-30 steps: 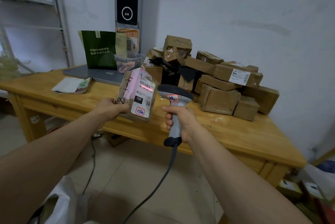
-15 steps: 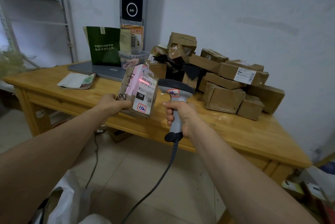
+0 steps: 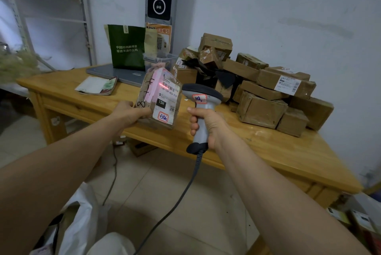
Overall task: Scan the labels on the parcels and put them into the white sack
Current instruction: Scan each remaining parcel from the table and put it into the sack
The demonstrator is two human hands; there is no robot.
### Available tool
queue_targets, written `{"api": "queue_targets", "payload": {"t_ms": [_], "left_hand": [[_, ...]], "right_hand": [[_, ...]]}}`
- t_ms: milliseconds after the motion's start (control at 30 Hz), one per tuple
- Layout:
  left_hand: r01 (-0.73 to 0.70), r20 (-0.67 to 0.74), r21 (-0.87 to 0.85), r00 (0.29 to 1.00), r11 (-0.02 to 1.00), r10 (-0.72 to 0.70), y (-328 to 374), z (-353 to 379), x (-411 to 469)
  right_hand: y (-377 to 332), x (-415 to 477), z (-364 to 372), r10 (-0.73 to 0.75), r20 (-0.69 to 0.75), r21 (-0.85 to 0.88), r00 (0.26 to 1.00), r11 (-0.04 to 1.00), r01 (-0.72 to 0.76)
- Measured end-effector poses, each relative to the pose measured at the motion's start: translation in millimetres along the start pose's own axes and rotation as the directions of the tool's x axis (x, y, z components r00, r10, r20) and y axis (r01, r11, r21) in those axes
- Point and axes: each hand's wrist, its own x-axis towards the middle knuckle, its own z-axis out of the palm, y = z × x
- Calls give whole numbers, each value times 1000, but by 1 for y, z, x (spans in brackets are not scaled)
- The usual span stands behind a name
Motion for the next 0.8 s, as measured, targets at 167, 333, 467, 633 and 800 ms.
{"api": "queue_targets", "payload": {"t_ms": [167,333,467,633,800], "left_hand": [[75,-50,-127,995,989,-82,-8,-37,-10],[130,-215,-228,960,965,-181,-48,-92,-37],[257,-251,-145,925,955,-287,-101,-144,-63],[534,-278,-69,801,842,-531,-173,-195,-88],[647,-346,4,716,763,-606,-243,-211,-109]], "right_hand": [[11,1,20,90,83,1,992,996,-91],[51,-3,64,257,199,-82,946,966,-245],[95,-8,108,387,261,-183,885,919,-348],[144,-8,150,491,243,-252,837,865,-434],[184,-2,174,597,244,-303,764,796,-525]]}}
